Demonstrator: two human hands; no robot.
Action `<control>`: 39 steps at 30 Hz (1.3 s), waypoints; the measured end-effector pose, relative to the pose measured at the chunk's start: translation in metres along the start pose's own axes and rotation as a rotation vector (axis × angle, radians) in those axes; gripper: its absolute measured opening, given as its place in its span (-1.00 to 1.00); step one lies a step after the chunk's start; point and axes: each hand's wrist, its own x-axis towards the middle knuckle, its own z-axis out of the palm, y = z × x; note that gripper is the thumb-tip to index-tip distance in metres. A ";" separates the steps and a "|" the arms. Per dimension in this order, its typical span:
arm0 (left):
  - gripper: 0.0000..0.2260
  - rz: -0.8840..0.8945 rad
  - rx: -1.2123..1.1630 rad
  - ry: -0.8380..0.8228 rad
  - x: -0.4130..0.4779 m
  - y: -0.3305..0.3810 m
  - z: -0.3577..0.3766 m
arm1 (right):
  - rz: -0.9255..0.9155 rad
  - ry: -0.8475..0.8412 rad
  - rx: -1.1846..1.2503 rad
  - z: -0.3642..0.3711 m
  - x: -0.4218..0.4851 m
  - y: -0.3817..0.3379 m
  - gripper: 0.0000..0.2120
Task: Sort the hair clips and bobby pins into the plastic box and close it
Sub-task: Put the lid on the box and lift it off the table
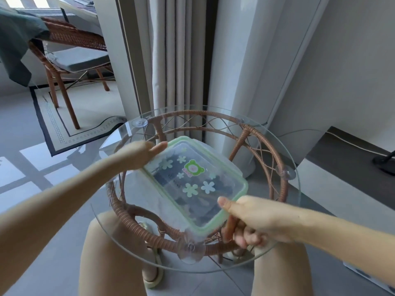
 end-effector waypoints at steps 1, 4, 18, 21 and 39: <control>-0.45 0.051 0.100 0.072 0.011 0.004 -0.003 | 0.012 -0.068 0.000 0.012 -0.002 -0.002 -0.35; -0.41 0.129 0.242 0.379 0.026 0.018 -0.005 | -0.077 -0.109 -0.022 0.027 -0.008 -0.012 -0.36; -0.37 -0.044 0.120 0.176 -0.091 0.018 0.043 | -0.262 0.570 -0.835 -0.021 0.021 -0.019 -0.44; -0.41 -0.017 0.025 0.164 -0.085 0.019 0.044 | -0.276 0.451 -0.716 -0.031 0.030 -0.014 -0.42; -0.73 -0.376 -1.073 0.274 -0.134 -0.035 0.047 | -0.225 0.095 0.710 0.072 0.036 -0.020 -0.65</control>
